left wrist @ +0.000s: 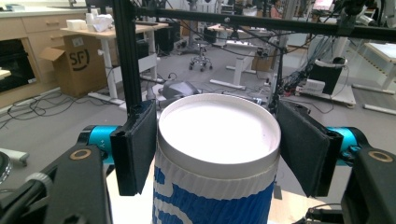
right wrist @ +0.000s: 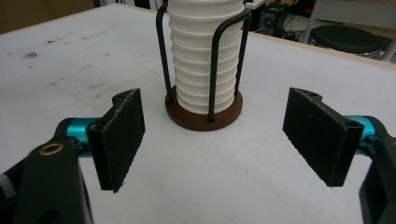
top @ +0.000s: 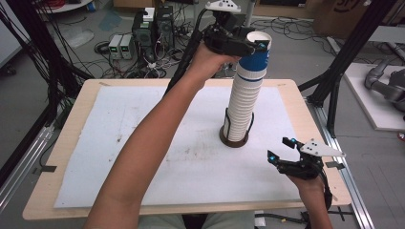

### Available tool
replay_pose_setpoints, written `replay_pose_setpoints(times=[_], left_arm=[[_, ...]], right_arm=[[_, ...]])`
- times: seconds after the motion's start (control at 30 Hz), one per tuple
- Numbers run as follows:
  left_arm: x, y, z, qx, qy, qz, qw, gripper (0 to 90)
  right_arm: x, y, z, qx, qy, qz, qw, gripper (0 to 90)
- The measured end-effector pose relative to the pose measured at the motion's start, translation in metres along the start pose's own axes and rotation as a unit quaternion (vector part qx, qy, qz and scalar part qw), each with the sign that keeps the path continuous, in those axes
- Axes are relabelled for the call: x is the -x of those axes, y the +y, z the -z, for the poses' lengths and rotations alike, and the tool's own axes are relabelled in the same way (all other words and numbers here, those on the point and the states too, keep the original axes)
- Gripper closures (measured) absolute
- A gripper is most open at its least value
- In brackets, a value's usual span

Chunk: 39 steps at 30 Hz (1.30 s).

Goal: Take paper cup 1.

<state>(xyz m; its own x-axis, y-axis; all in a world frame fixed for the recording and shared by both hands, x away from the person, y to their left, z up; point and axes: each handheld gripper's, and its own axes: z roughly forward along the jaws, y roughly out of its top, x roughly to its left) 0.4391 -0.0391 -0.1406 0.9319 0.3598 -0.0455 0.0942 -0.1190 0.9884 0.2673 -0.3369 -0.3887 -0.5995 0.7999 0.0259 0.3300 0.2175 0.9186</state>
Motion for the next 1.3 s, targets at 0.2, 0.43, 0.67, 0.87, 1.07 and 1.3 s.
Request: replay_pose_setpoints(times=[0.2,0.43,0.67,0.87,1.07,1.3], left_arm=[[0.004,0.017,0.009,0.022,-0.001,0.000,0.9998,31.7],[0.006,0.035,0.025,0.055,-0.001,0.004,0.9985,31.7],[0.003,0.046,0.050,0.083,0.004,0.007,0.9965,31.7],[-0.001,0.048,0.076,0.084,0.012,-0.001,0.9964,31.7],[-0.007,0.037,0.110,0.077,0.024,-0.008,0.9967,31.7],[-0.014,0.014,0.150,0.062,0.032,-0.014,0.9975,31.6]], right_arm=[[-0.002,0.000,-0.003,-0.003,0.004,0.001,1.0000,21.1],[-0.001,0.001,-0.002,0.001,0.005,0.004,1.0000,21.1],[-0.002,0.000,-0.002,0.001,0.005,0.000,1.0000,21.1],[-0.003,0.001,-0.004,-0.001,0.007,0.003,1.0000,21.1],[-0.005,0.001,-0.005,-0.004,0.010,0.001,0.9999,21.1],[-0.010,0.001,-0.009,-0.006,0.015,0.008,0.9998,21.1]])
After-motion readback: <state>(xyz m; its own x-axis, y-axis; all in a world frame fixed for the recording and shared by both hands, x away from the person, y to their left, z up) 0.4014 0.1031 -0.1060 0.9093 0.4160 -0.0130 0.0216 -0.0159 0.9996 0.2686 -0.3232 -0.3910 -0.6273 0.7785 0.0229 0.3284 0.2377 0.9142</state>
